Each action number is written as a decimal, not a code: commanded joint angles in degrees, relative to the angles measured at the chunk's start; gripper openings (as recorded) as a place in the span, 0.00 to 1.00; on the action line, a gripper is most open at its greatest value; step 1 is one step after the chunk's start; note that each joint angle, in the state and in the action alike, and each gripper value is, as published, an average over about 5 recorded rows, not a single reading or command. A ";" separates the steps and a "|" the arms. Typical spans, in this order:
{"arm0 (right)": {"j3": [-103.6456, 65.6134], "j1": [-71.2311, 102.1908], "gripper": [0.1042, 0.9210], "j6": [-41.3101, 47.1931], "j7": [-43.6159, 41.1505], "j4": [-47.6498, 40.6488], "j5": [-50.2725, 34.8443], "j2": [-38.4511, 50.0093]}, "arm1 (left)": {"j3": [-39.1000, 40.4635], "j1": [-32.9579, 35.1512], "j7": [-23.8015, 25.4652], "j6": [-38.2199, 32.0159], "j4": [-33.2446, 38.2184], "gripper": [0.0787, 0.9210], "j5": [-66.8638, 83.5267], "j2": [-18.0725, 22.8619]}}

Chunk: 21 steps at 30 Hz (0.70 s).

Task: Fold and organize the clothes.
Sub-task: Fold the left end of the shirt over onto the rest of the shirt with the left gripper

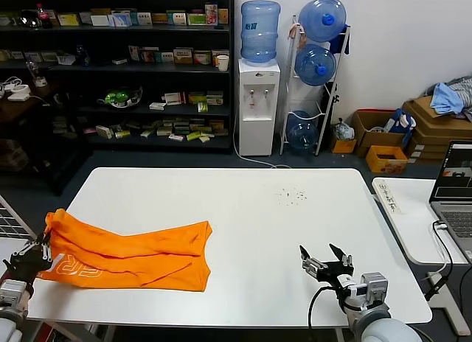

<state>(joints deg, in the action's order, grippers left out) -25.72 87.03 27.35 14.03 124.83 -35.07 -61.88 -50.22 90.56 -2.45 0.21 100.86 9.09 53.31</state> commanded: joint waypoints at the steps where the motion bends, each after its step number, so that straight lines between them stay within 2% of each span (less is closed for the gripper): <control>1: 0.38 -0.66 0.88 0.22 0.22 -0.44 0.11 -0.60 | 13.66 0.29 -3.05 11.25 15.89 0.04 18.42 1.43; 5: -0.02 0.23 0.88 0.36 0.36 -0.19 0.27 -1.38 | 21.62 -4.14 -6.87 15.24 17.83 0.04 28.64 4.01; 10: -0.69 1.60 0.88 0.37 0.41 0.07 0.64 -2.54 | 28.30 -9.63 -9.88 16.58 16.06 0.04 32.11 7.20; 21: -1.24 2.48 0.88 0.51 0.70 -0.06 0.78 -4.17 | 34.31 -14.72 -13.22 18.72 15.39 0.04 30.86 12.39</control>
<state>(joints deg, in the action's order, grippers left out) -26.89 89.05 27.79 14.65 124.90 -34.33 -65.23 -25.25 81.64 -12.07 15.02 114.01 34.85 60.98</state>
